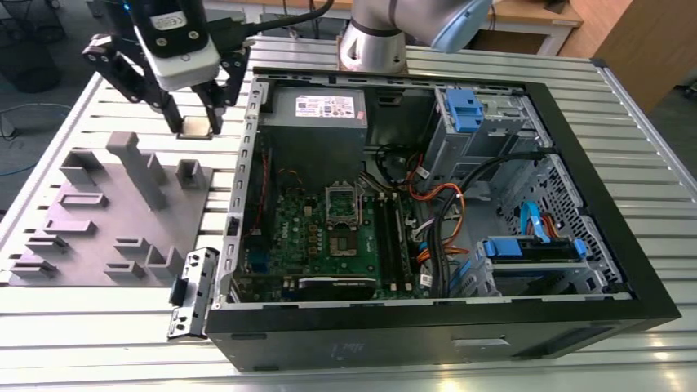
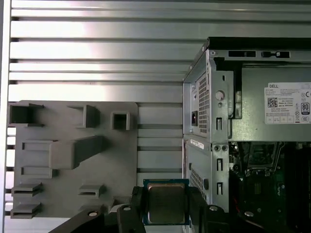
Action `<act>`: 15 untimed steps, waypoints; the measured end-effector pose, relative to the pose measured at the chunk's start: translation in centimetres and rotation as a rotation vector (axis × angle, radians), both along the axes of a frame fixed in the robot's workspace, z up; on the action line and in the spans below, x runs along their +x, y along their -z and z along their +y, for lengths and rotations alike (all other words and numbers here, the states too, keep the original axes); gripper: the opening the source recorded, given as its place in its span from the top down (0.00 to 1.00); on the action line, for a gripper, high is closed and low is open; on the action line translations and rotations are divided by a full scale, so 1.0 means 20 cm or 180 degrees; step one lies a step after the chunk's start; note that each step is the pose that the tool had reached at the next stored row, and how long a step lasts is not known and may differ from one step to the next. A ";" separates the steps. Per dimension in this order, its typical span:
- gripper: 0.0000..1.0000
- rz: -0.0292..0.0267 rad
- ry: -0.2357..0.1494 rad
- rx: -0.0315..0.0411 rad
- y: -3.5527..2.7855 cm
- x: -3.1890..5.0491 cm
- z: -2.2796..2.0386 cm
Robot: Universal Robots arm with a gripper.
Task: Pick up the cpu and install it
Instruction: 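Pick up the cpu and move it towards the insertion slot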
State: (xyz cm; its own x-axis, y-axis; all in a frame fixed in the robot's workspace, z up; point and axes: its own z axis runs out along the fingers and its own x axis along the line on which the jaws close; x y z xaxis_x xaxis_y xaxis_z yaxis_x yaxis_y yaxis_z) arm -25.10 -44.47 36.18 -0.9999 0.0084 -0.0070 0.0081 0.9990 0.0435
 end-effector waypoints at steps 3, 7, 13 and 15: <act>0.53 0.0009 0.0001 0.0000 0.001 0.067 0.000; 0.53 0.0023 0.0001 0.0000 0.002 0.157 0.000; 0.53 0.0044 0.0000 0.0000 0.004 0.294 0.000; 0.53 0.0052 0.0001 0.0000 0.005 0.340 0.000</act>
